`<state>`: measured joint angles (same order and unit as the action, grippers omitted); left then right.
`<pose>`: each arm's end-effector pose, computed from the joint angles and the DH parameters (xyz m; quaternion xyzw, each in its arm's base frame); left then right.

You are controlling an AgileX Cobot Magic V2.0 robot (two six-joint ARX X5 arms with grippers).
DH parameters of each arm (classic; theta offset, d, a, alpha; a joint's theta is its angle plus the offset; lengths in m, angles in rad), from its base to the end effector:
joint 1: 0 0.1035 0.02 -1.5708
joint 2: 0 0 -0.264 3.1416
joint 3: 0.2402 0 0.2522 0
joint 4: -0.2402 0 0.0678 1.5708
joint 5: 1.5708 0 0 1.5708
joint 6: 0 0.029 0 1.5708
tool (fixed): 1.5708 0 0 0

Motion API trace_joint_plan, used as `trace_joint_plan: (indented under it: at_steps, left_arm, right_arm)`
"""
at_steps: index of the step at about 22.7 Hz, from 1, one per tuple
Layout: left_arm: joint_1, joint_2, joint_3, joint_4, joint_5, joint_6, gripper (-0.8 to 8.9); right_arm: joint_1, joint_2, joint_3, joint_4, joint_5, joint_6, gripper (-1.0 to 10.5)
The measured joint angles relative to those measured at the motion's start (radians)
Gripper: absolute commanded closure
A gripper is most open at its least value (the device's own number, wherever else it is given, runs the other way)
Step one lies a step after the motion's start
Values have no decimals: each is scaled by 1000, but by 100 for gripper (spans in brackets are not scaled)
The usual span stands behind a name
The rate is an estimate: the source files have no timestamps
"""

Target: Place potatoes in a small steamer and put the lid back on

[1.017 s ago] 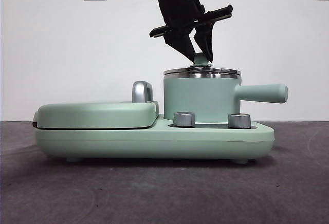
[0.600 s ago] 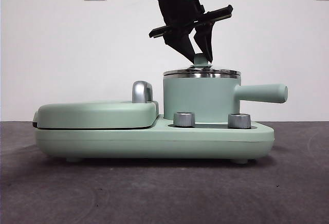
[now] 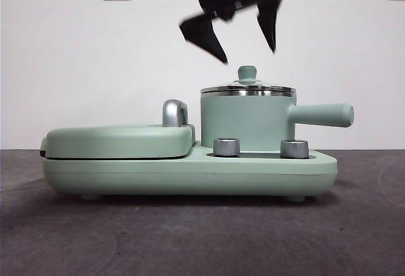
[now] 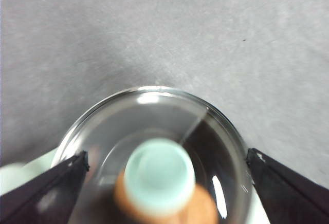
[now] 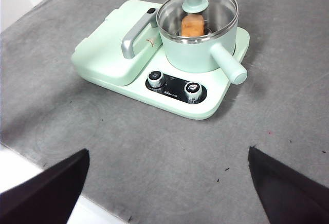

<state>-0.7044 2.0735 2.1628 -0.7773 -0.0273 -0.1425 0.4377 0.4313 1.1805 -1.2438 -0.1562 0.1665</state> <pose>0.3515 -0.2977 0.3550 0.0571 0.3364 -0.2895 0.8943 0.0013 0.0056 0.3788 0.0429 0.2651 0.2626 0.9268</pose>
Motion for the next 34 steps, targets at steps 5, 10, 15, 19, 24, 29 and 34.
trace_joint_plan:
  at_steps: [5, 10, 15, 19, 24, 29, 34]
  left_arm:
    - [0, -218, 12, -241, 0, 13, 314]
    - [0, -397, -23, -361, 8, 39, 318]
    - [-13, -601, -164, -370, 79, 58, 319]
    - [-34, -765, -344, -378, 147, 104, 319]
    - [-43, -947, -570, -393, 319, 137, 357]
    - [-47, -1104, -703, -394, 410, 141, 358]
    - [-47, -1215, -756, -387, 399, 109, 360]
  right_arm:
    - [0, 0, 0, 22, -1, 6, 460]
    - [0, 0, 0, 27, -2, 6, 460]
    - [0, 0, 0, 29, -29, 6, 460]
    - [0, 0, 0, 36, -84, 6, 460]
    - [0, 1, 0, 74, -133, 6, 460]
    - [0, 3, 0, 134, -167, 6, 460]
    - [0, 3, 0, 141, -182, 6, 463]
